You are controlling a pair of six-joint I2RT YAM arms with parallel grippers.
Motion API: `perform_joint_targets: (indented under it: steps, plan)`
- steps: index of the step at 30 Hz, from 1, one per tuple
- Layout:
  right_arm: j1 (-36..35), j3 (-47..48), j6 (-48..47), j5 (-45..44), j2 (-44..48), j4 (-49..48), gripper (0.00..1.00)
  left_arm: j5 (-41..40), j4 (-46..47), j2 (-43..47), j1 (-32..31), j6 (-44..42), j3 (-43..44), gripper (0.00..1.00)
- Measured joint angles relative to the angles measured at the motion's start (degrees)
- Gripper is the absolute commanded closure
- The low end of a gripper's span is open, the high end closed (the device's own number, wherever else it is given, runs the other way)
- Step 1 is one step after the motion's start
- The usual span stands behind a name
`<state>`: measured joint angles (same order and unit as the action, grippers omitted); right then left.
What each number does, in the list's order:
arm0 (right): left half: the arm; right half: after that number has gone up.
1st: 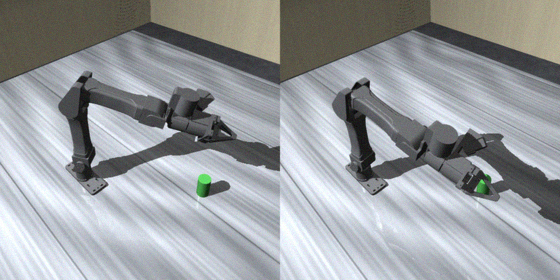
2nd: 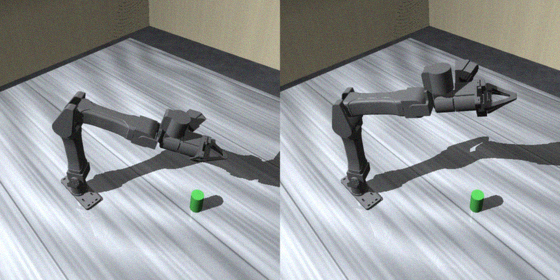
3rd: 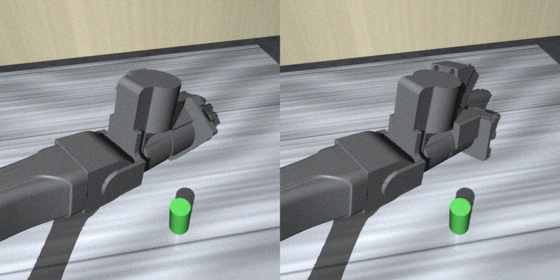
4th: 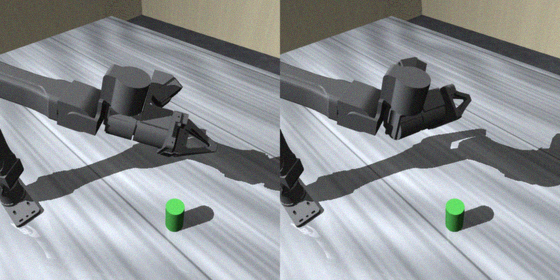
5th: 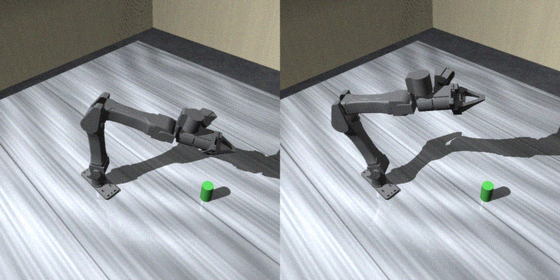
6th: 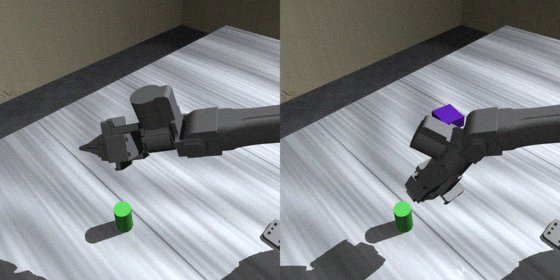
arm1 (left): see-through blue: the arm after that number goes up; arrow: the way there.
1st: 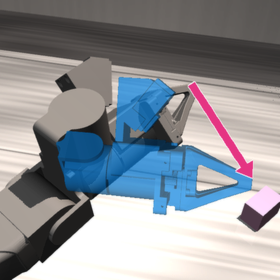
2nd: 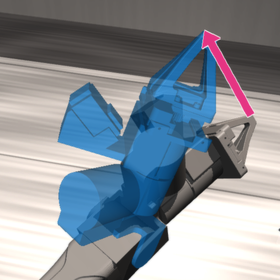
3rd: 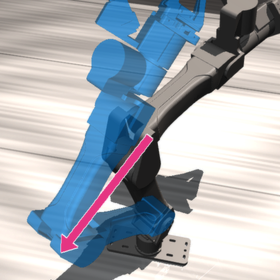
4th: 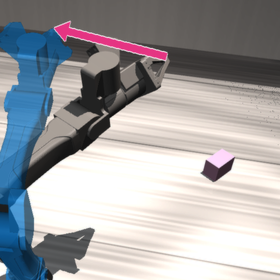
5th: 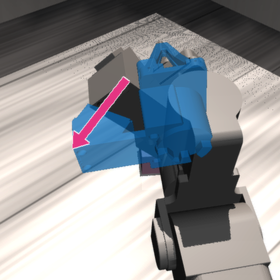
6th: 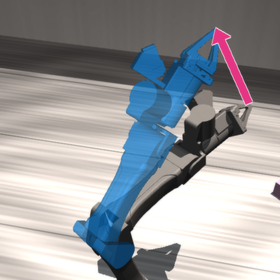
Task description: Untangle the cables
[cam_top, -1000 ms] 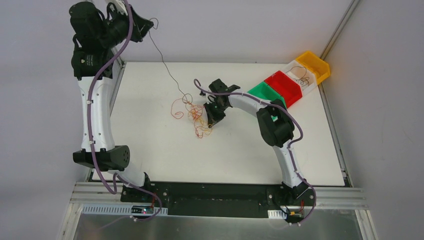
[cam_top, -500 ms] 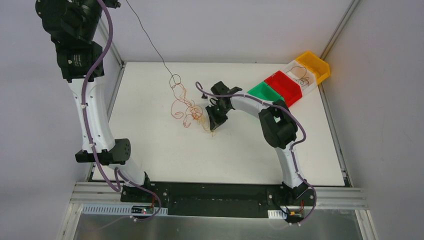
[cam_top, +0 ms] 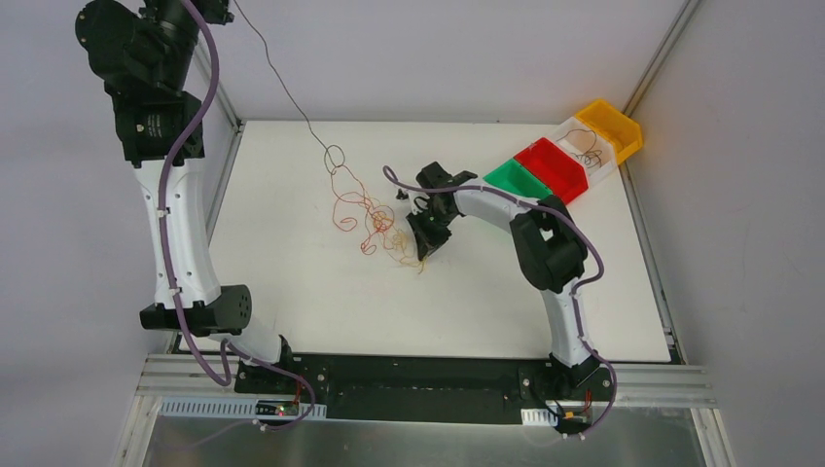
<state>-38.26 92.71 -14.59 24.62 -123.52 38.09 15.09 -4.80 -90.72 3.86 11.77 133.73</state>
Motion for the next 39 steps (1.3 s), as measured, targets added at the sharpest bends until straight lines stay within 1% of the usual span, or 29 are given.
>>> perform_joint_targets:
  steps: [1, 4, 8, 9, 11, 13, 17, 20, 24, 26, 27, 28, 29, 31, 32, 33, 34, 36, 39]
  plan:
    - [0.28, -0.2, -0.68, 0.0, 0.33, 0.22, 0.84, 1.66, -0.02, 0.59, 0.0, 0.94, -1.7, 1.0]
    - [1.84, -0.28, -1.79, 0.46, 1.86, 0.31, 0.69, 8.11, 1.01, 1.57, 0.0, 4.15, -5.25, 1.0]
    - [4.35, 0.11, -1.68, 2.69, 5.7, -2.45, 0.34, 17.73, 4.17, 1.7, -0.04, 9.51, -7.19, 1.0]
    - [4.81, 0.55, -1.29, 3.3, 6.69, -3.43, 0.28, 19.34, 5.31, 1.84, -0.07, 11.15, -7.67, 1.0]
    - [5.27, 1.4, -0.5, 4.39, 8.57, -6.62, 0.22, 22.67, 7.69, 2.51, -0.13, 14.14, -9.38, 1.0]
    - [5.2, 2.32, 0.5, 5.88, 10.32, -10.71, 0.17, 25.03, 9.42, 3.39, -0.17, 16.48, -11.3, 1.0]
    - [4.5, 3.19, 3.17, 7.76, 12.11, -19.65, 0.14, 28.44, 11.47, 4.63, -0.57, 19.67, -14.05, 1.0]
    - [3.54, 2.99, 4.83, 7.74, 12.24, -27.21, 0.1, 30.36, 12.39, 4.81, -0.94, 21.03, -14.58, 1.0]
    - [0.7, 0.81, 5.92, 7.5, 12.13, -40.22, 0.09, 31.98, 13.18, 4.81, -0.94, 21.92, -14.49, 1.0]
    - [-1.07, 0.52, 6.27, 7.54, 11.72, -44.68, 0.09, 32.68, 13.29, 4.79, -0.92, 22.16, -14.32, 1.0]
    - [-2.05, 0.52, 6.4, 7.54, 11.32, -47.06, 0.1, 32.87, 13.44, 4.7, -0.94, 22.38, -14.16, 1.0]
    - [-2.99, 0.52, 6.45, 7.54, 10.88, -49.11, 0.16, 32.92, 13.62, 4.63, -0.94, 22.73, -13.99, 1.0]
    - [-3.78, 0.57, 6.47, 7.58, 10.4, -50.73, 0.27, 32.92, 13.86, 4.57, -0.94, 23.21, -13.84, 1.0]
    - [-5.22, 1.01, 6.4, 7.58, 9.03, -53.24, 0.6, 32.87, 14.08, 4.37, -0.92, 23.96, -13.31, 1.0]
    - [-5.75, 1.62, 6.49, 7.61, 8.02, -54.07, 0.72, 32.81, 14.12, 4.17, -0.92, 24.2, -12.87, 1.0]
    - [-6.08, 2.21, 6.23, 7.63, 7.06, -54.66, 0.83, 32.61, 14.1, 3.98, -0.92, 24.28, -12.31, 1.0]
    - [-6.32, 2.75, 6.56, 7.67, 5.88, -55.08, 0.91, 32.24, 14.01, 3.74, -0.92, 24.26, -11.69, 1.0]
    - [-6.34, 2.49, 5.46, 7.48, 4.76, -54.99, 1.0, 30.73, 13.44, 3.54, -0.9, 23.26, -10.56, 1.0]
    - [-5.77, -3.15, 2.16, 6.62, 5.2, -55.84, 1.0, 26.23, 12.11, 3.48, -0.87, 19.91, -8.81, 1.0]
